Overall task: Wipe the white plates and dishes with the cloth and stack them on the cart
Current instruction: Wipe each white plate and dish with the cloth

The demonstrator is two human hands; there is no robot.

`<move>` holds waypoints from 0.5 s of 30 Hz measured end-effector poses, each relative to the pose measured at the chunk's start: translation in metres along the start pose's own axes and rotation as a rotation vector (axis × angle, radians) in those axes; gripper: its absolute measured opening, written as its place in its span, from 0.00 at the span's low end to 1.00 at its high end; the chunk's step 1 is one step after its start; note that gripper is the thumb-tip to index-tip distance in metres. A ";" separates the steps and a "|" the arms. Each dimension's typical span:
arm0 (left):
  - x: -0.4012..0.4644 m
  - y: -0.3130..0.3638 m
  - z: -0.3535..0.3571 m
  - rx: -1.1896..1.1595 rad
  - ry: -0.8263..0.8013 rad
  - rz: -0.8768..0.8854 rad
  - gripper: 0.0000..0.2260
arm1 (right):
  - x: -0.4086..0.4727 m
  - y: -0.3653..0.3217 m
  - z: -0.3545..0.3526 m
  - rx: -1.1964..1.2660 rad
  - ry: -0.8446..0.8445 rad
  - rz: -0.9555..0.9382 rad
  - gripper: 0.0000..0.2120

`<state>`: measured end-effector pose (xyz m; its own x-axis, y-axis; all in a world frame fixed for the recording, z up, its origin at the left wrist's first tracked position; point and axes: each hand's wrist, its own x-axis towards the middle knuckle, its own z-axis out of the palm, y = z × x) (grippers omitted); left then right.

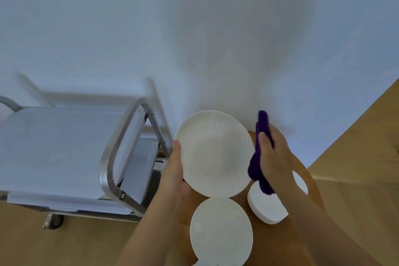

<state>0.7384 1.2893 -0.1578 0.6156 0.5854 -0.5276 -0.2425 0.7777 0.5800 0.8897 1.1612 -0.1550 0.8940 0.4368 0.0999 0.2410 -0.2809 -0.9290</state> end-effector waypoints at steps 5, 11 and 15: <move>-0.005 -0.018 0.012 0.126 -0.075 -0.040 0.30 | -0.008 0.001 0.040 -0.630 -0.072 -0.191 0.22; -0.004 -0.025 0.015 0.305 -0.037 0.040 0.22 | -0.046 -0.012 0.072 -0.504 -0.177 -0.434 0.20; 0.002 -0.008 0.008 0.182 0.079 0.006 0.25 | -0.069 -0.005 0.063 -0.368 -0.427 -0.641 0.17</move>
<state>0.7473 1.2821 -0.1586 0.5521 0.6118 -0.5666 -0.1022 0.7240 0.6822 0.8029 1.1867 -0.1796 0.3415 0.8703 0.3549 0.8254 -0.0970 -0.5562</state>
